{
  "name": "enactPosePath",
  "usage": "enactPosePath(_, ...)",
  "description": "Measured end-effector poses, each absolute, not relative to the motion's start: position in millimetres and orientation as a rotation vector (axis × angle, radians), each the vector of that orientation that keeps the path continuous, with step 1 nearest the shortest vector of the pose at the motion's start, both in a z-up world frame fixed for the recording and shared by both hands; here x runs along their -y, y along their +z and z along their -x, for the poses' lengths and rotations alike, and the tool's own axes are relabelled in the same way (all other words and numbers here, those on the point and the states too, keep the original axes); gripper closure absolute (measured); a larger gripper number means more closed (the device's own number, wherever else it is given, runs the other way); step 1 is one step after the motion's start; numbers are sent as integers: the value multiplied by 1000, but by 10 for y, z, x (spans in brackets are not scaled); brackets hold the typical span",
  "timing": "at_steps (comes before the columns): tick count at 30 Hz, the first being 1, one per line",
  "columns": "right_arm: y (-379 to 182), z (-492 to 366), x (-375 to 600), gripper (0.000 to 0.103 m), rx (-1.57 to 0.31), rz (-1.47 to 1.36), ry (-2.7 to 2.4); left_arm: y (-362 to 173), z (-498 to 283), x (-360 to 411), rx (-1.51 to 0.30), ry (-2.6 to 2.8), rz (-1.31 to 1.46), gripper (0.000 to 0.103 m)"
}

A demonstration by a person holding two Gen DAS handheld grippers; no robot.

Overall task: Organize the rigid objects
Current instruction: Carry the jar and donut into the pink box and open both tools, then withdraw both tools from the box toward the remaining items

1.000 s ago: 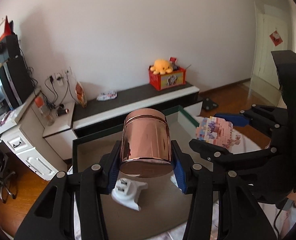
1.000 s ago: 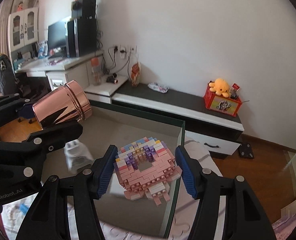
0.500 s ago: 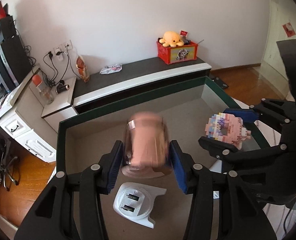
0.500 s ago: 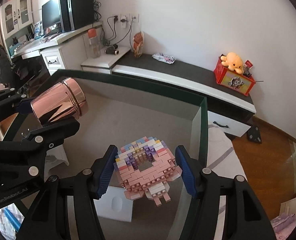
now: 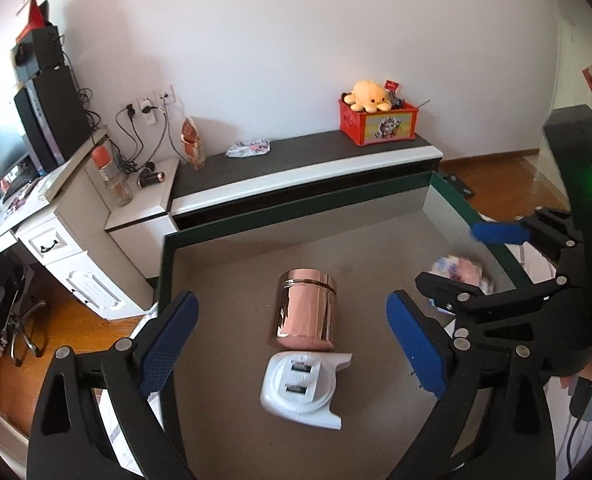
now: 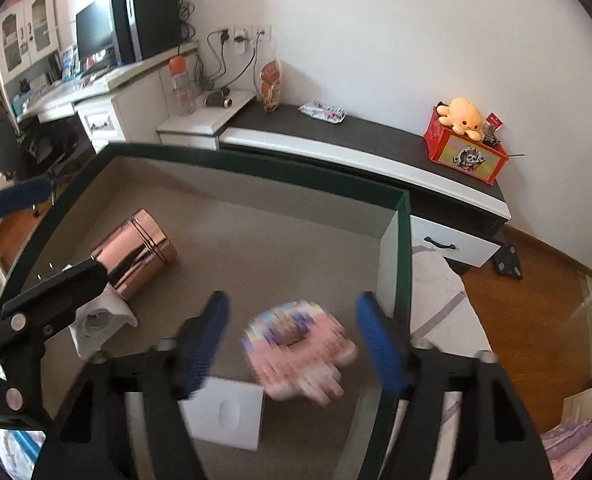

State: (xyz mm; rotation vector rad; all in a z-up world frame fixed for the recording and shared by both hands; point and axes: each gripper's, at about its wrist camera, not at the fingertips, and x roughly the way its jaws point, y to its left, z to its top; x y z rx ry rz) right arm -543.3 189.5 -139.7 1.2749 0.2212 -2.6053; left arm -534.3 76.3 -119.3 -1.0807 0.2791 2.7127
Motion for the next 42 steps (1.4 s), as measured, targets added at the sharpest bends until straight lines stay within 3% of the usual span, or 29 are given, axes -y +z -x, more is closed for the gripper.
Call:
enactPosePath(7,-1091,5052,-1977,22,-133,-1149,-2673,-862,4878,-590,-222,2792,954,2)
enactPosePath(19,-398,3446,-2049,14,-53,-768,-2803,-276,3301,-244,-181,2978,616,0)
enactPosePath(32,-301,1979,-2069,13,-37,-600,-2978,-266,1909,-70,-132,3007,493,0)
enactPosePath(42,-292,1470,-2046,13,-35,-567,-3001,-331,1497,-112,-152,2993,482,0)
